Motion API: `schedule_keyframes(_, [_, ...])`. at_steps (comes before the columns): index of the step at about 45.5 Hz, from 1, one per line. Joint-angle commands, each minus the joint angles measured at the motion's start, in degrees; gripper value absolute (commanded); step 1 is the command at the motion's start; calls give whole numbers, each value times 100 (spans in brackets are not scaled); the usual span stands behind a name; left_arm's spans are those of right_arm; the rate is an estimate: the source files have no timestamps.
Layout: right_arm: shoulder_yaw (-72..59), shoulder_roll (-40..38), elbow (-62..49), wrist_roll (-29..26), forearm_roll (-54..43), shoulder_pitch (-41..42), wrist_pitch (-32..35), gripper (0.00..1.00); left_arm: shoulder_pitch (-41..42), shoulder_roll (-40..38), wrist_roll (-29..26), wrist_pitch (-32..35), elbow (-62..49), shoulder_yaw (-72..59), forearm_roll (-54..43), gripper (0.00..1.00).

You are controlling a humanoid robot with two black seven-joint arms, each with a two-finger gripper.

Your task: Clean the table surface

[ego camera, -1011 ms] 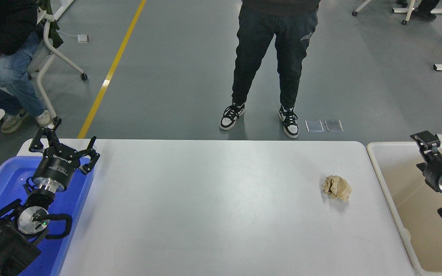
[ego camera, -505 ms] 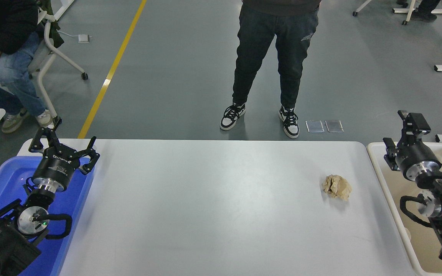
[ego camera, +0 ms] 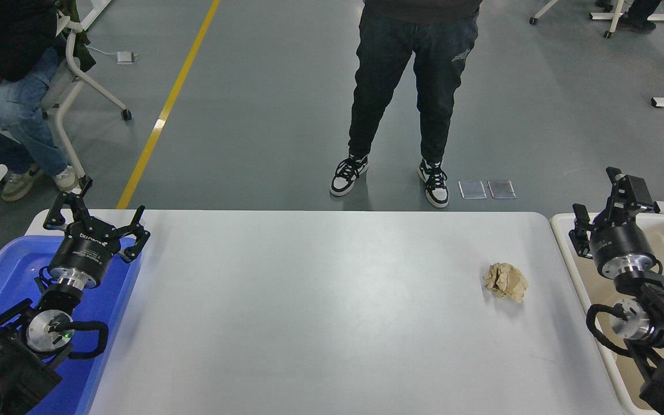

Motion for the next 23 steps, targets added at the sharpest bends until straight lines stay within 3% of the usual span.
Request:
schedule_keyframes(1, [-173,6,-3,32,370,-41,5,99,0,0,0,-4,0,0,0,100])
schedule_keyframes(6, [-305,-3,49,-169,370,12,5,99,0,0,0,-4,0,0,0,100])
schedule_keyframes(18, [-1060,-371,805,-1804,388,-6,-285,99,0,0,0,-4,0,0,0,100])
schedule_keyframes(23, [-1956,-880,1147,-1963,388,64,-276,99,0,0,0,-4,0,0,0,100])
